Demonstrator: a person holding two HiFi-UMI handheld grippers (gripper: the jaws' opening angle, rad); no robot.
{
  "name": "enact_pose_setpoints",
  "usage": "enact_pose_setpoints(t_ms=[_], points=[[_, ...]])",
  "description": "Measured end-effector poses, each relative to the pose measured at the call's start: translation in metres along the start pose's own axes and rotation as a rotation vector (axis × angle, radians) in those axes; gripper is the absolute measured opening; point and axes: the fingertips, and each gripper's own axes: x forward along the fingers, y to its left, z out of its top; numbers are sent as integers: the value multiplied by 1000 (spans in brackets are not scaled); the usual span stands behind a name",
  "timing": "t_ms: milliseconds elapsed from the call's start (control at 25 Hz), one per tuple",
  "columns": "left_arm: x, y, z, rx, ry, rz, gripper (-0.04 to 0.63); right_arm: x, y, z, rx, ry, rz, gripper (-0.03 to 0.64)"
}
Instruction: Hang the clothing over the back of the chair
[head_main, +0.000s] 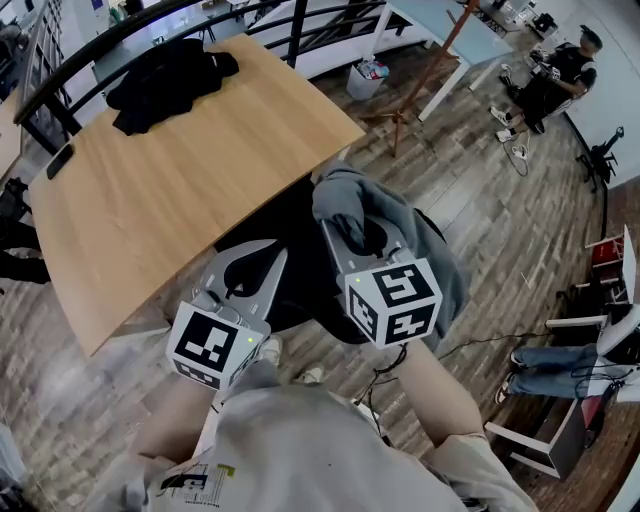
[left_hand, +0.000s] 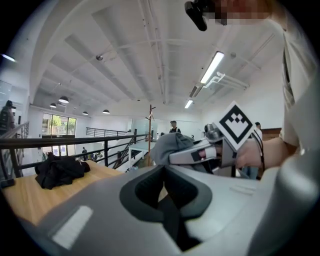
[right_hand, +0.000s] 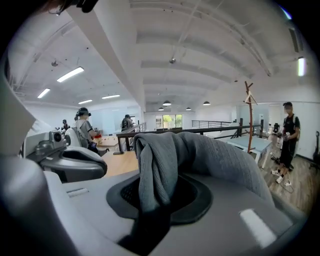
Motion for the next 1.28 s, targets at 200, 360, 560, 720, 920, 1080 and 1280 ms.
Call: enact_pose_setpoints(t_ms=[200, 360, 560, 720, 920, 1080, 1280], points=[[11, 8, -14, -26, 15, -4, 2, 18, 11, -30, -75, 125, 50, 95], [15, 16, -27, -48, 27, -6, 2, 28, 10, -49, -56, 181, 55, 98], [21, 19, -43, -73, 50, -3, 2, 38, 16, -74, -78, 291, 128, 131], [25, 21, -56, -92, 77, 6, 2, 47, 29, -97, -100, 416, 231, 266], [26, 22, -65, -113, 97, 14, 2, 50, 40, -110, -153, 483, 274, 296], [27, 22, -69, -122, 102, 18, 2, 52, 38, -106, -134, 459, 277, 288], [25, 16, -69, -125, 100, 21, 2, 46, 37, -96, -96, 412, 271, 253]])
